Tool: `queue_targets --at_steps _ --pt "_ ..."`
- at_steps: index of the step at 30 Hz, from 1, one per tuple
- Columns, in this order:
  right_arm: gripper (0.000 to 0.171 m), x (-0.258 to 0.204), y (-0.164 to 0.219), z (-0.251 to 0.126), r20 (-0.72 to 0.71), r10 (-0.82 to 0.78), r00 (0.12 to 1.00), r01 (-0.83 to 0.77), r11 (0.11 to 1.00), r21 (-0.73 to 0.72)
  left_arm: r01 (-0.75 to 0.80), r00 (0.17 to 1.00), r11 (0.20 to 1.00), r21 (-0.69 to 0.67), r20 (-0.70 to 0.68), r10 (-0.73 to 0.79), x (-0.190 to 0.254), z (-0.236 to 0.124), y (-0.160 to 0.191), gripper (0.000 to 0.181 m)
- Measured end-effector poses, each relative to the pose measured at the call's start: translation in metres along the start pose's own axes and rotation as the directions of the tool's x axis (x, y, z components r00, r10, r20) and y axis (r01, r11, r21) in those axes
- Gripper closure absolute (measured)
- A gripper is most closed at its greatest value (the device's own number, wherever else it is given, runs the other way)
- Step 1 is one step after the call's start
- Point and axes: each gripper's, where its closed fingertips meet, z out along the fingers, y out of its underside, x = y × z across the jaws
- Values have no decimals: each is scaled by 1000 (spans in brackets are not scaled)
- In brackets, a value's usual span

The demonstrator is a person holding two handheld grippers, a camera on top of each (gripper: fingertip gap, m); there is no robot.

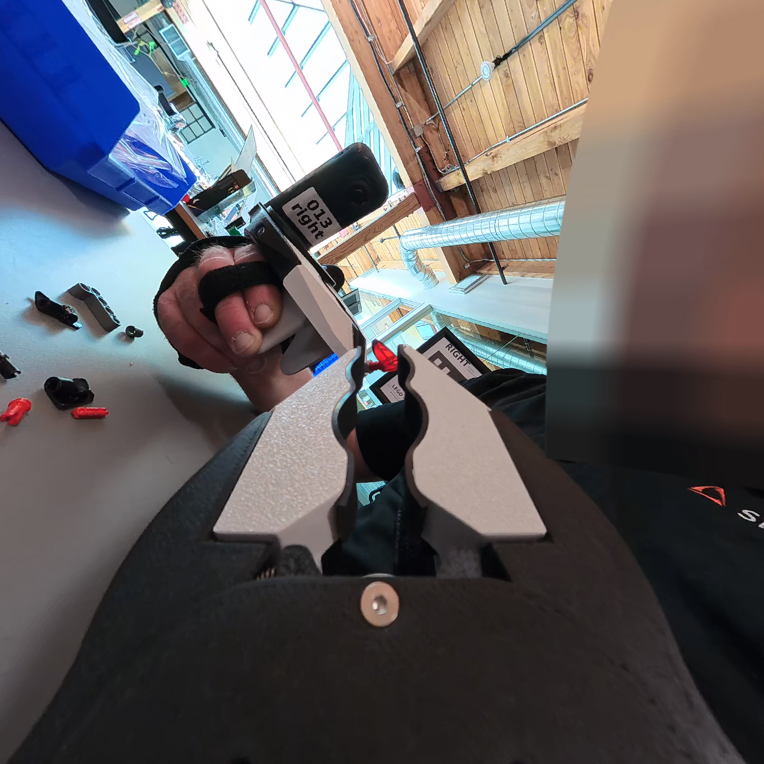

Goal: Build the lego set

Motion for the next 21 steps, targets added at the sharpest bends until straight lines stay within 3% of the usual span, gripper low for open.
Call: queue_targets --at_steps 1,21 --pt "166 0 0 0 1 0 1000 0 1000 1 0 1000 1000 -1 -1 0 0 0 0 170" --pt "166 2 3 1 -11 5 1000 -6 1000 -19 -93 995 995 18 22 93 4 -1 -6 177"
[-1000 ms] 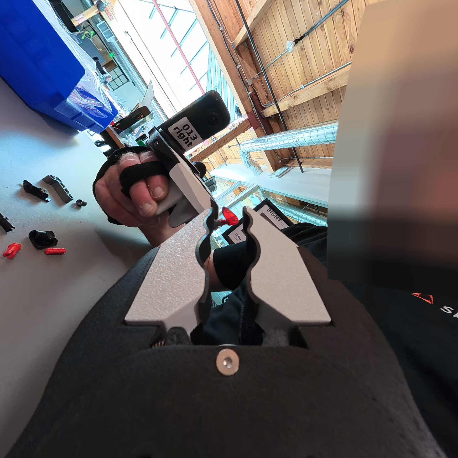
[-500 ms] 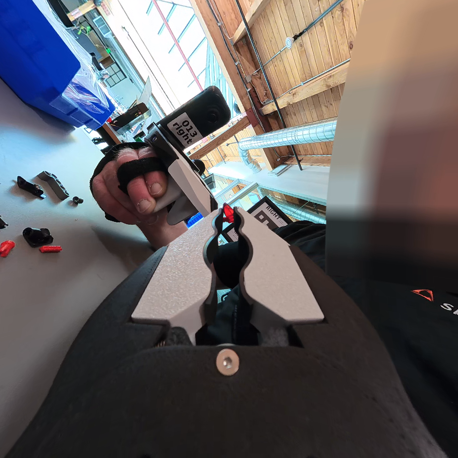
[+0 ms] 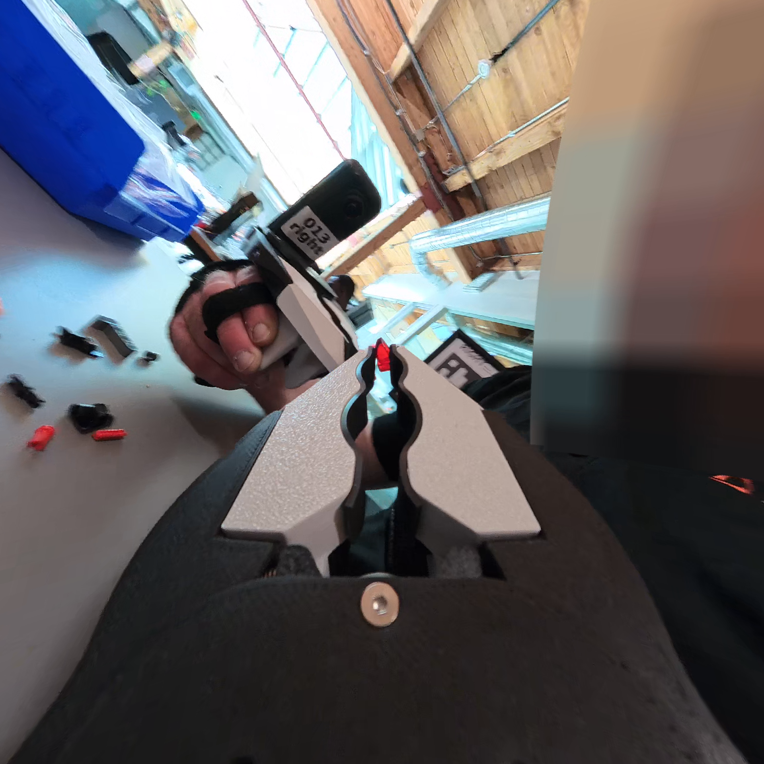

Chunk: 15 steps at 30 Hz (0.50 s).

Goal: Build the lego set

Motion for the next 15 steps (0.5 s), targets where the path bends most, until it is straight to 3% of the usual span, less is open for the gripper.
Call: queue_targets --at_steps 2,4,7,9,11,15 --pt "166 4 -1 -1 -16 23 1000 -22 1000 5 -58 997 998 26 53 57 -4 -3 -8 177" --pt "166 11 -2 -1 -50 67 996 -67 998 10 -209 969 978 17 140 205 -4 -4 -16 177" --pt "166 25 -10 2 -120 156 980 -152 987 45 -468 847 883 -29 271 458 4 -5 -35 177" --pt "166 32 -21 1 -166 209 964 -195 976 96 -645 682 754 -125 351 641 10 -4 -46 177" --pt "166 40 -31 -2 -231 230 945 -205 971 126 -778 438 570 -265 422 794 10 -6 -58 177" --pt "166 47 -52 -2 -295 286 912 -231 950 209 -862 -24 186 -472 405 914 20 -3 -75 177"
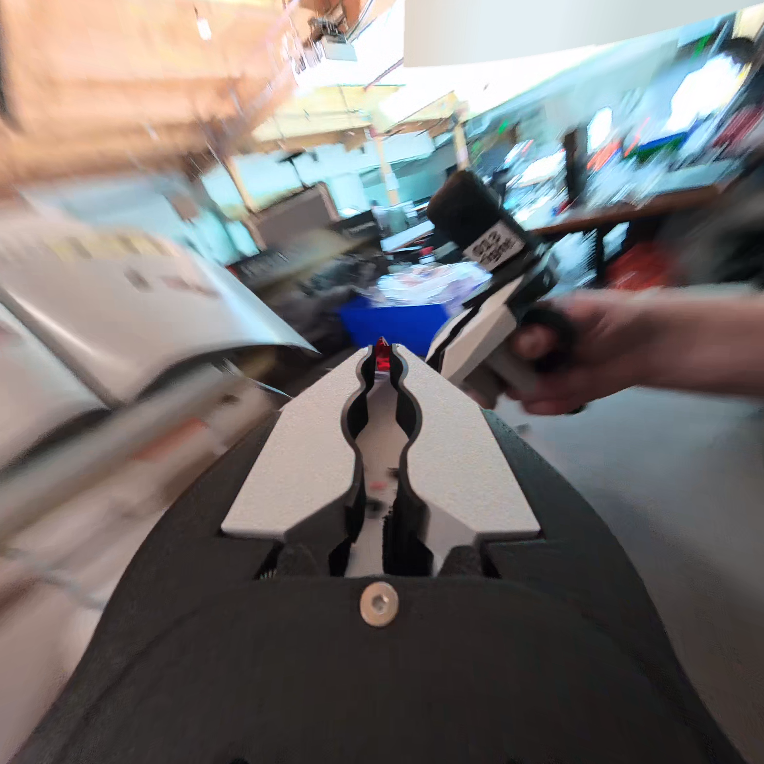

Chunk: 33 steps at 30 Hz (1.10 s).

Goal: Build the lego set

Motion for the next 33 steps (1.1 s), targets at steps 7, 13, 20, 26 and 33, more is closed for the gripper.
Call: queue_targets --at_steps 7,13,20,26,33 --pt "167 0 -21 -4 19 99 995 -101 990 97 -327 937 945 -13 124 326 -6 6 -11 177" --pt "167 -2 -28 4 26 99 995 -102 988 113 -486 860 873 -39 159 485 -5 11 -11 178" --pt "167 -1 -34 2 41 119 992 -123 981 149 -547 817 836 -39 193 543 -7 12 -15 177" --pt "167 -2 -36 2 37 118 992 -122 982 147 -597 779 801 -54 199 594 -7 14 -14 177" --pt "167 -4 -39 2 57 118 991 -127 975 181 -621 759 782 -53 207 617 -7 14 -17 177"
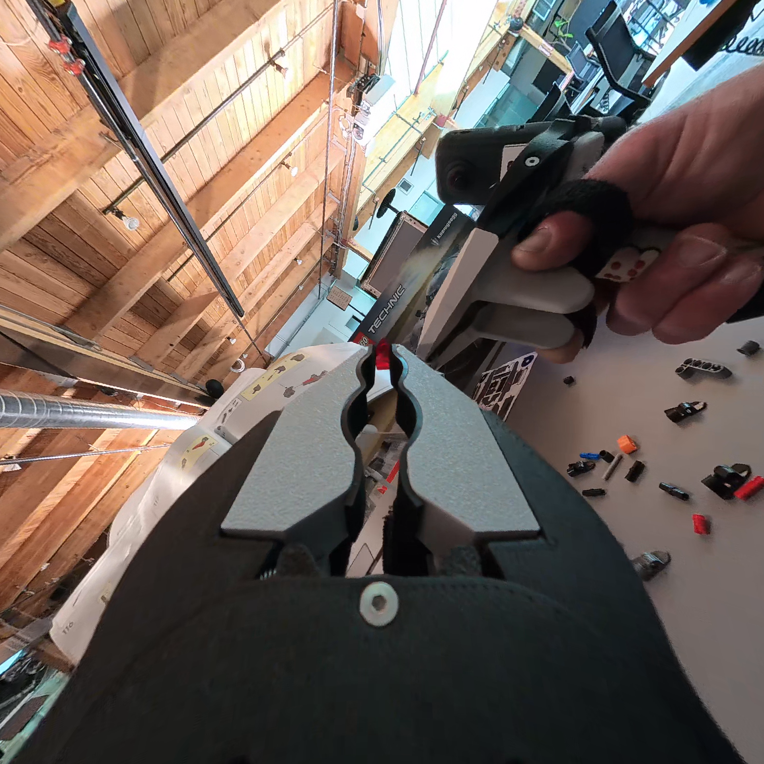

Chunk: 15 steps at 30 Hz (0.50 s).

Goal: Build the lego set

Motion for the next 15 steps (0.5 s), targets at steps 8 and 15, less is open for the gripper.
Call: queue_targets --at_steps 8,15 --pt "168 -2 -5 1 -32 -82 996 83 996 38 83 996 997 4 -11 -83 -4 0 -2 178" --pt "167 4 -9 3 -253 -304 918 302 952 -49 120 993 992 -41 -15 -120 -8 2 4 178"
